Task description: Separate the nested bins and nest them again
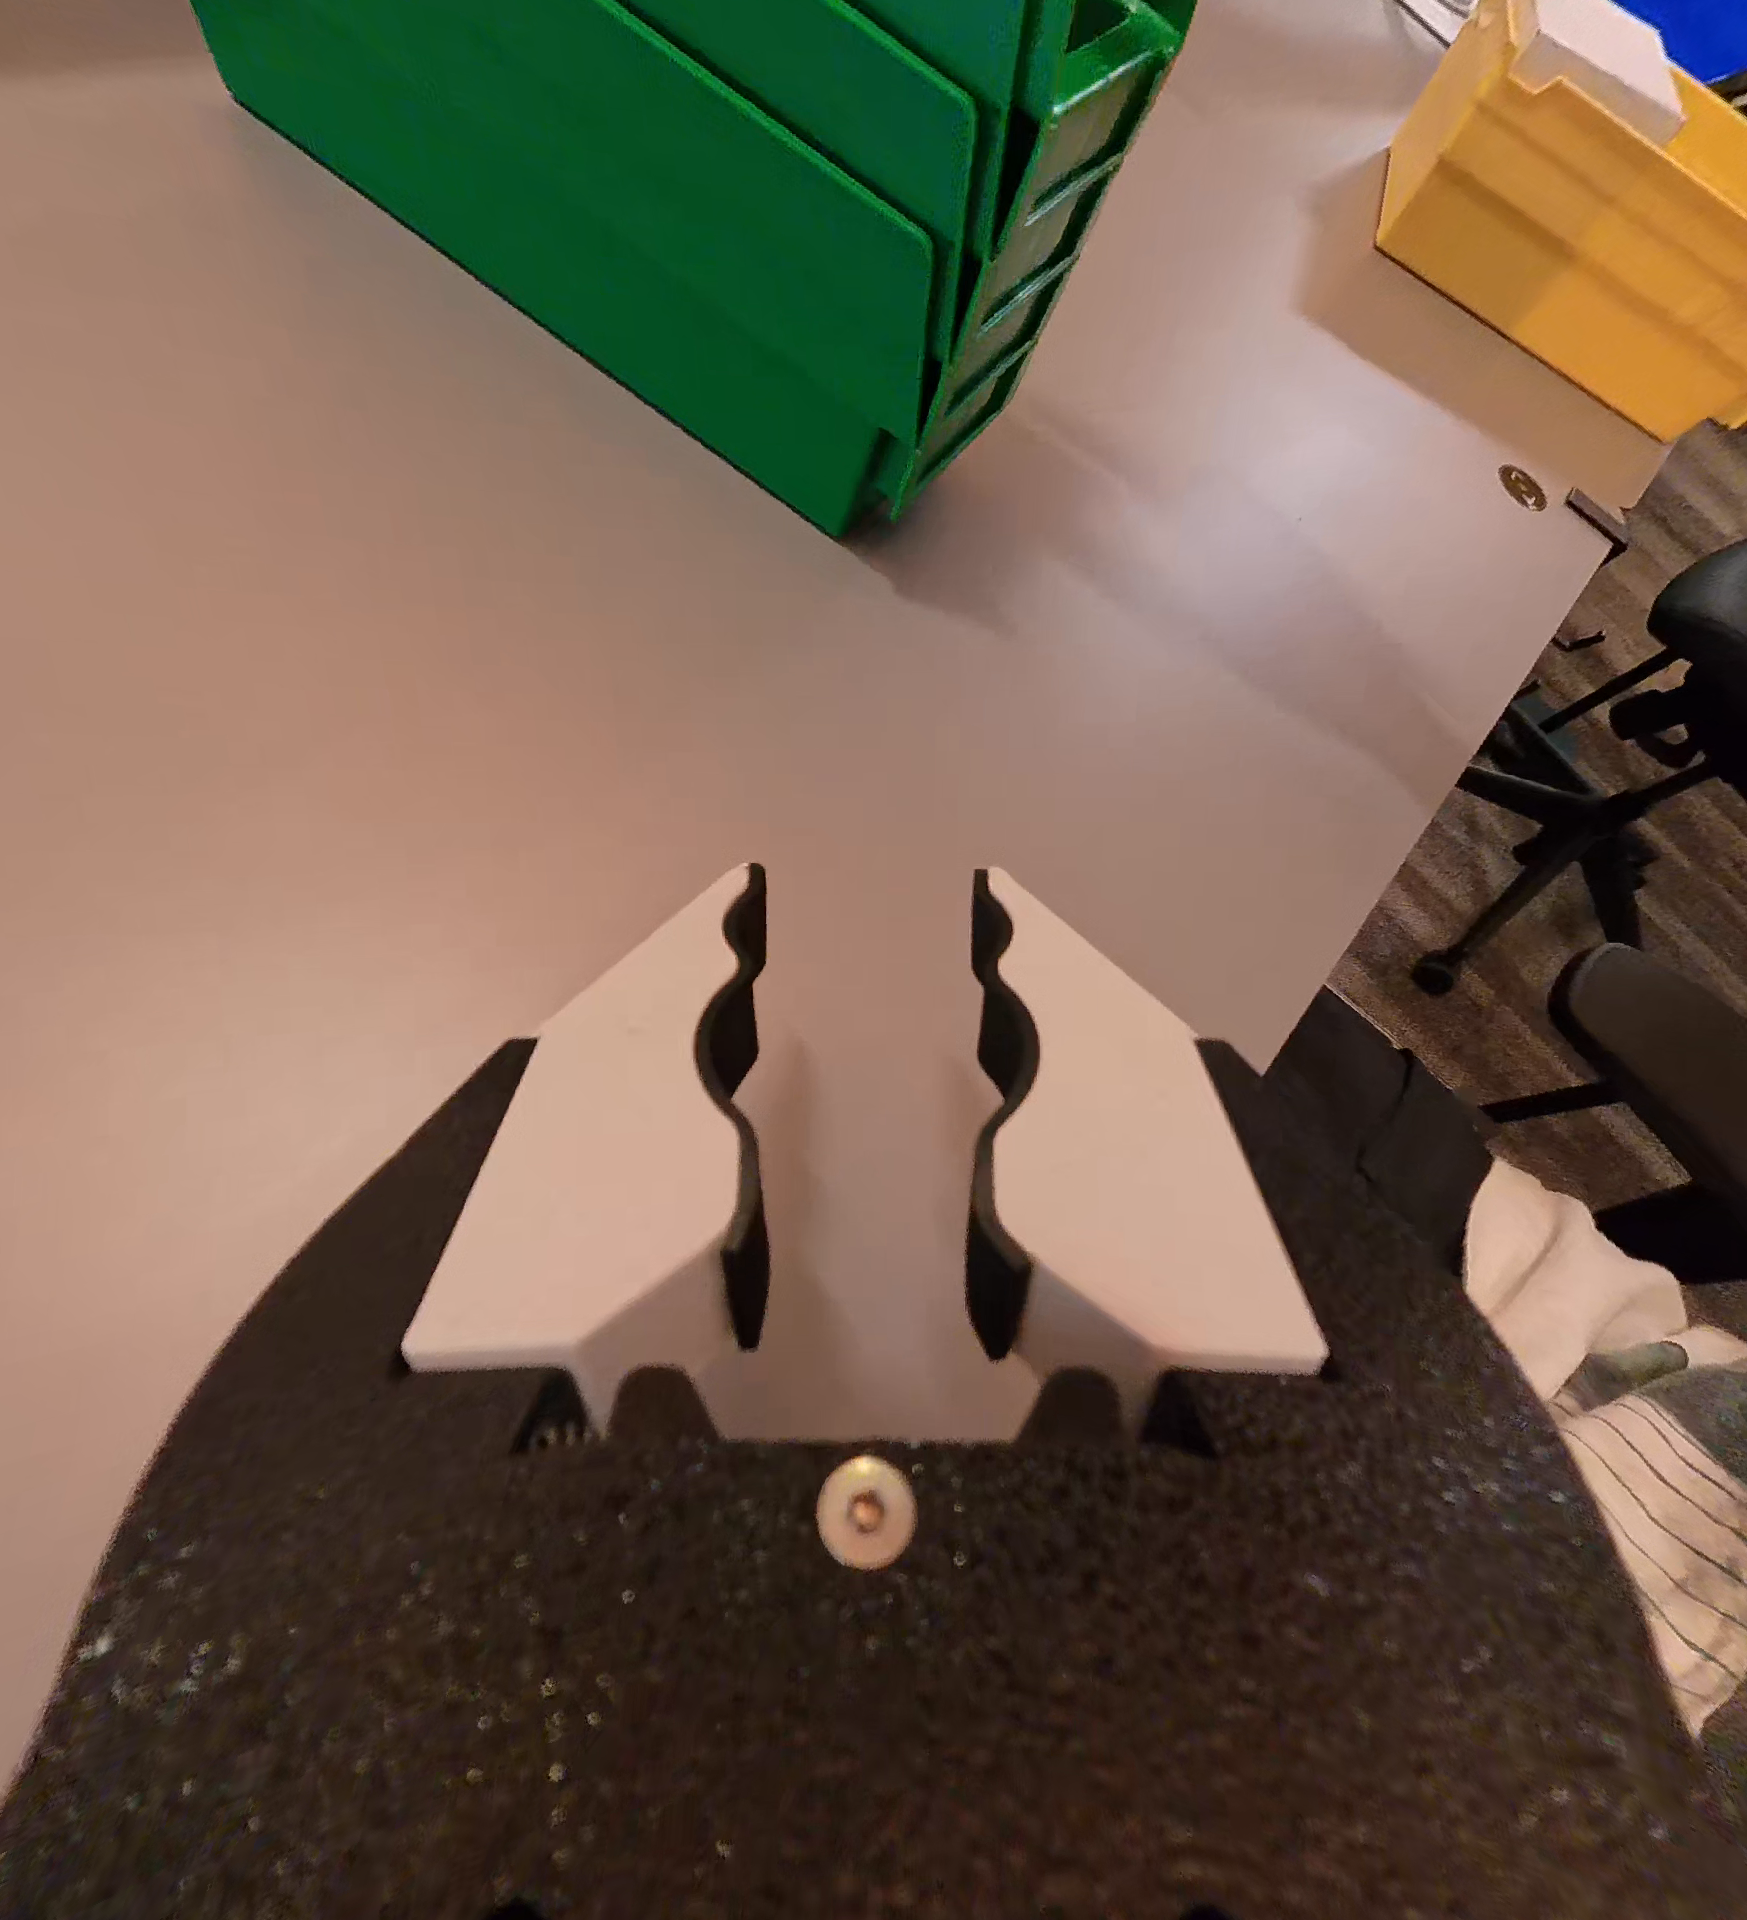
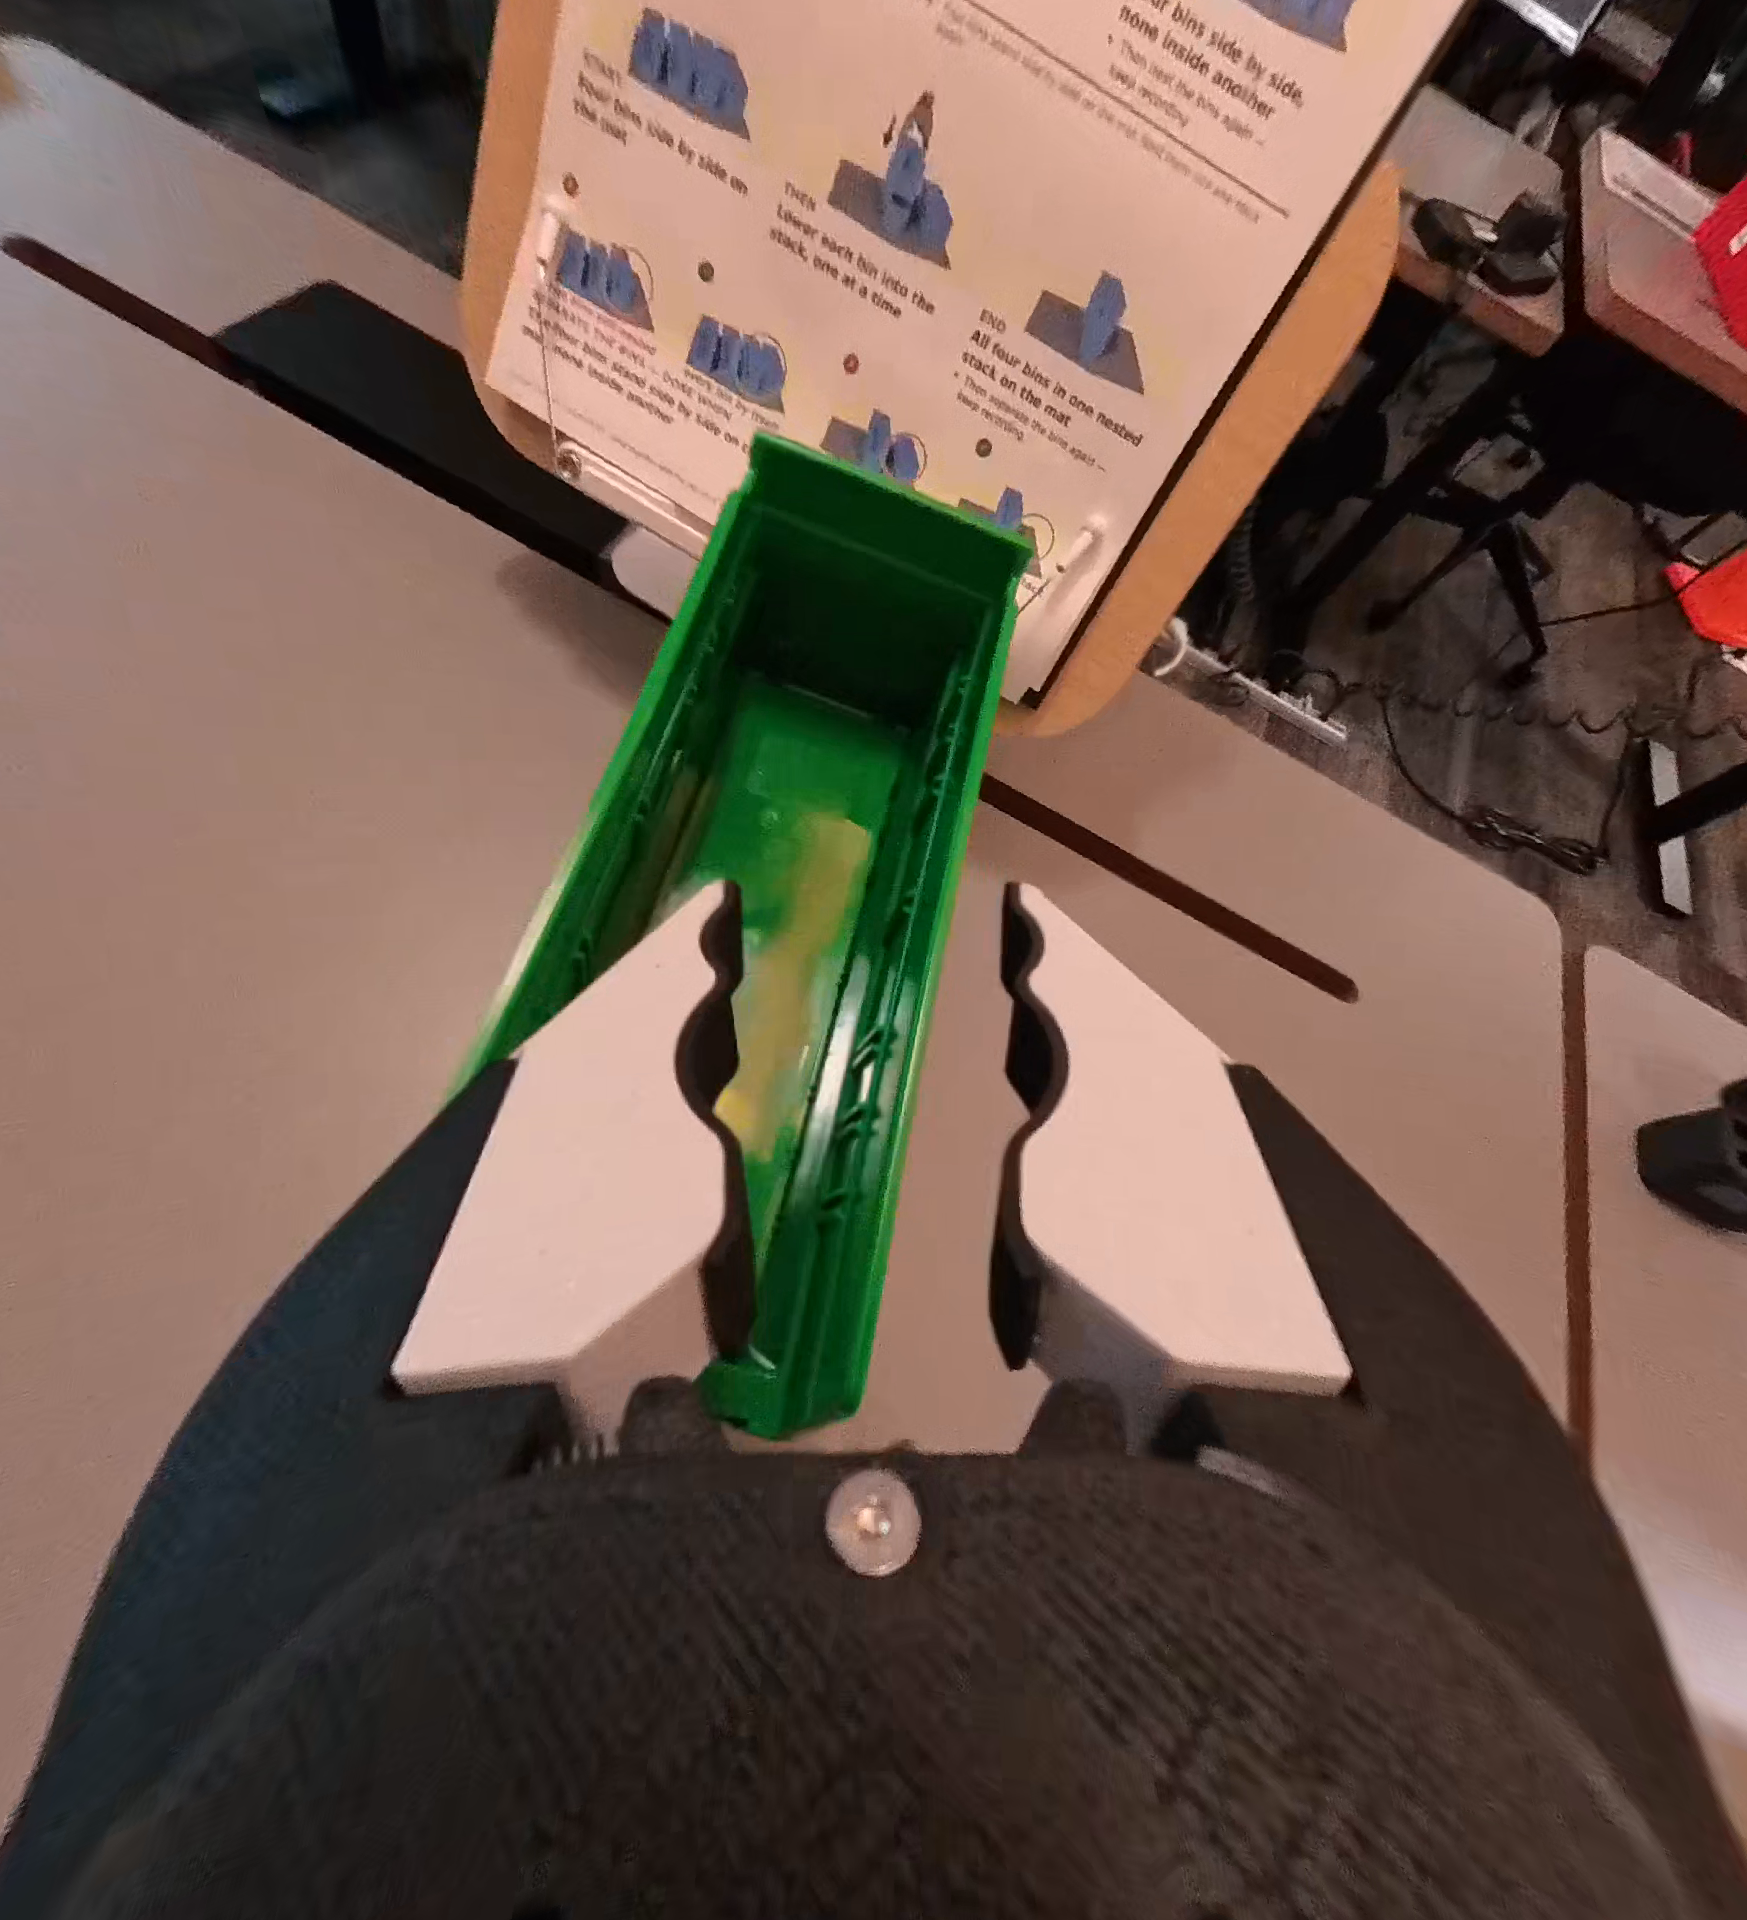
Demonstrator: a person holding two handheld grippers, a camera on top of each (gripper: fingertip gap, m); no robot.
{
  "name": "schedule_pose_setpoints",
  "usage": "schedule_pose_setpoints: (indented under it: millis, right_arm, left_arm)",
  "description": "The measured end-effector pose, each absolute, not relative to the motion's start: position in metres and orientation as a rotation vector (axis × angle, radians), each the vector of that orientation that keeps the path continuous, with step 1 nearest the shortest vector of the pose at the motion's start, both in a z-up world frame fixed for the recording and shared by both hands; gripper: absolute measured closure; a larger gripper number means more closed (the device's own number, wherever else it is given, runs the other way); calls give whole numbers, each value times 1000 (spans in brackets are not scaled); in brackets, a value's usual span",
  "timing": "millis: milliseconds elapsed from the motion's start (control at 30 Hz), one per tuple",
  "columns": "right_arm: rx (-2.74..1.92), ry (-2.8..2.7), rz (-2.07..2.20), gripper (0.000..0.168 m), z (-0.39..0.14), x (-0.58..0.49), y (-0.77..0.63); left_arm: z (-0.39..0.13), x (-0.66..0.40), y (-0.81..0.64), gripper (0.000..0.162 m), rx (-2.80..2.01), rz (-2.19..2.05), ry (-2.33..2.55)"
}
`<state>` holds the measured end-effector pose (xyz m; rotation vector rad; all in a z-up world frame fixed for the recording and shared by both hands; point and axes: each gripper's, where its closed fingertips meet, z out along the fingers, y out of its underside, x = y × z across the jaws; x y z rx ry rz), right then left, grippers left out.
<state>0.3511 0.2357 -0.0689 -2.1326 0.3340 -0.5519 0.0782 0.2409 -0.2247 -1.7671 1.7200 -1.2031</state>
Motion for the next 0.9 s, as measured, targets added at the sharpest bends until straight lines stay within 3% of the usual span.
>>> schedule_pose_setpoints:
  millis: [33, 200, 367, 633, 900]
  right_arm:
    - [-2171, 331, -581, 116, -73, 358, 236]
    - [-2305, 436, -551, 113, -105, 402, 252]
    - [-2416, 371, -521, 162, -129, 427, 282]
    - [-2635, 247, -642, 161, -136, 438, 298]
    - [-2523, 330, -529, 162, -136, 437, 298]
  left_arm:
    - [-224, 78, 242, 124, -1769, -1207, 1715]
    - [-224, 76, 251, 124, -1788, -1221, 1686]
    - [-223, 75, 259, 124, -1796, -1227, 1664]
    - [-235, 78, 270, 124, -1856, -1274, 1630]
    - [-234, 82, 265, 124, -1846, -1296, 1648]
